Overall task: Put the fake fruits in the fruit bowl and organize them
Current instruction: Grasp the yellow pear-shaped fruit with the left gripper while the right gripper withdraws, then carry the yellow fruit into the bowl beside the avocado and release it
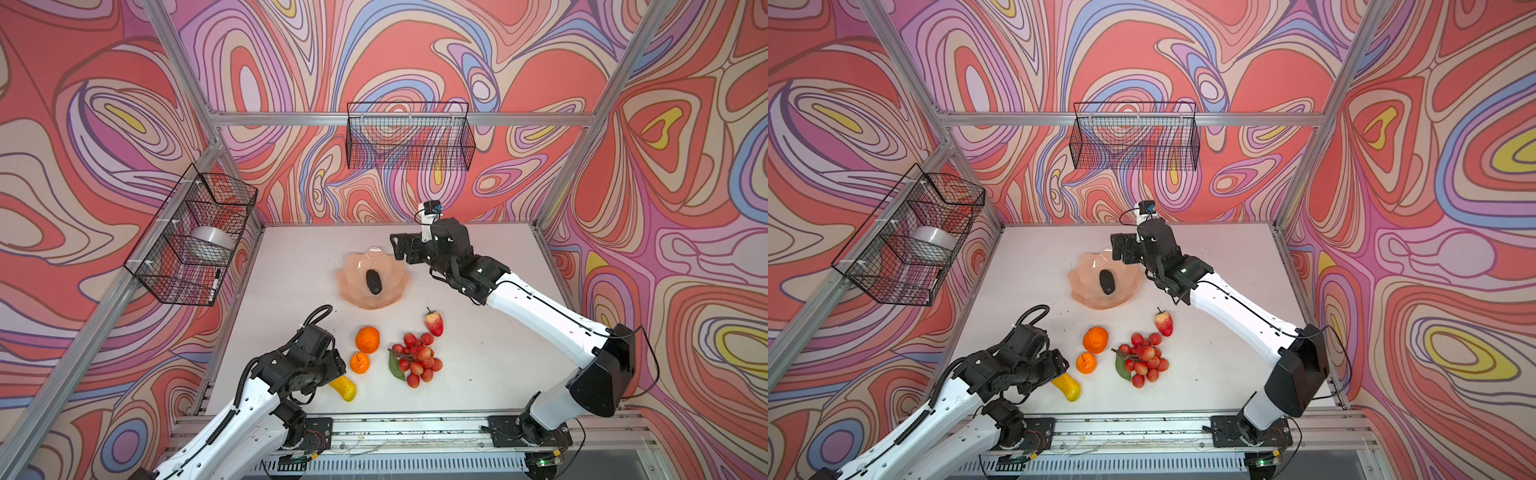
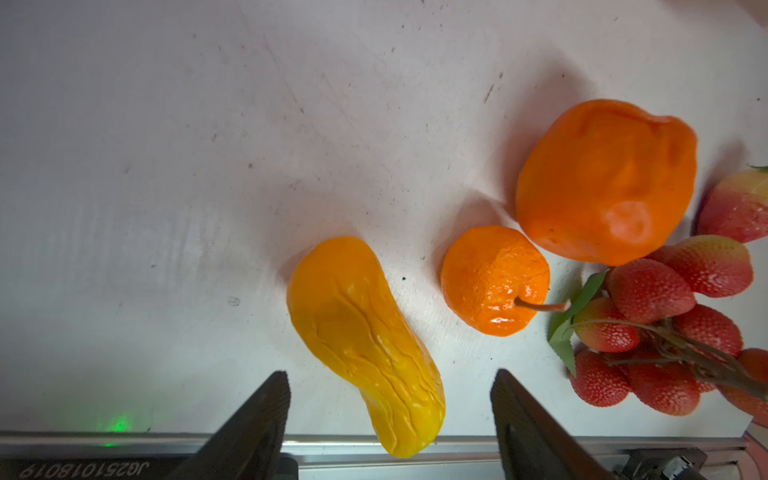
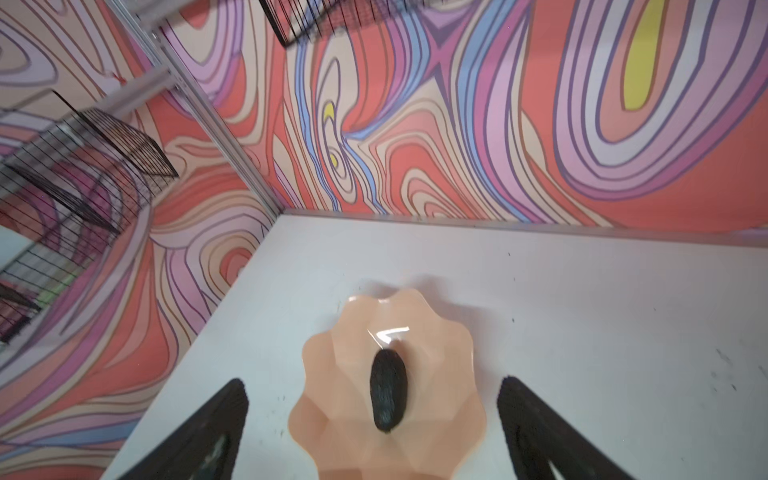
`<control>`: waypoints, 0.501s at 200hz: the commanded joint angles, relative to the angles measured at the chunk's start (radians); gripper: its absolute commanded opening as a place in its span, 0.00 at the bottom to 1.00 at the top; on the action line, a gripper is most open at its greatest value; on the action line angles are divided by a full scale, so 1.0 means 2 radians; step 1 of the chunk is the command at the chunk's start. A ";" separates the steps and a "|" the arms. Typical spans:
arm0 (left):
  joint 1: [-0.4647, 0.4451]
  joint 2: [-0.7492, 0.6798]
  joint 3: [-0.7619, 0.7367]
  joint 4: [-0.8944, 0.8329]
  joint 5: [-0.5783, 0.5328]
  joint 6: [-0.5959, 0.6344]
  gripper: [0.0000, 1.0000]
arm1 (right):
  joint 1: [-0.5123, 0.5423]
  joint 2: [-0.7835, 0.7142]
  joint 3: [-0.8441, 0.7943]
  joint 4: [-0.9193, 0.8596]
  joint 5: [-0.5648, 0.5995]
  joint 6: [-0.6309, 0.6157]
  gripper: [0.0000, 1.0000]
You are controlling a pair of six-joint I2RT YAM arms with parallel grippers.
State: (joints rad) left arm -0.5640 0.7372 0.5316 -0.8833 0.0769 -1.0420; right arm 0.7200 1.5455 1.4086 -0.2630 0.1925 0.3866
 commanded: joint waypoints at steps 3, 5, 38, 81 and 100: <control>-0.019 0.040 -0.003 0.044 -0.012 -0.039 0.78 | -0.001 -0.030 -0.035 -0.026 0.011 0.006 0.98; -0.020 0.045 -0.003 0.045 -0.012 -0.039 0.78 | -0.001 -0.033 -0.036 -0.028 0.012 0.007 0.98; -0.050 0.088 -0.038 0.057 -0.017 -0.063 0.76 | -0.001 -0.071 -0.059 -0.031 0.019 0.008 0.98; -0.055 0.071 -0.050 0.054 -0.041 -0.065 0.71 | -0.001 -0.085 -0.065 -0.028 0.031 0.003 0.98; -0.055 0.076 -0.051 0.065 -0.041 -0.064 0.60 | -0.001 -0.085 -0.065 -0.028 0.033 0.002 0.98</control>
State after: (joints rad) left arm -0.6689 0.8883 0.4412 -0.7708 0.0353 -1.1442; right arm 0.7200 1.3743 1.2896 -0.3210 0.2352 0.3939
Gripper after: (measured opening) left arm 0.680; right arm 0.984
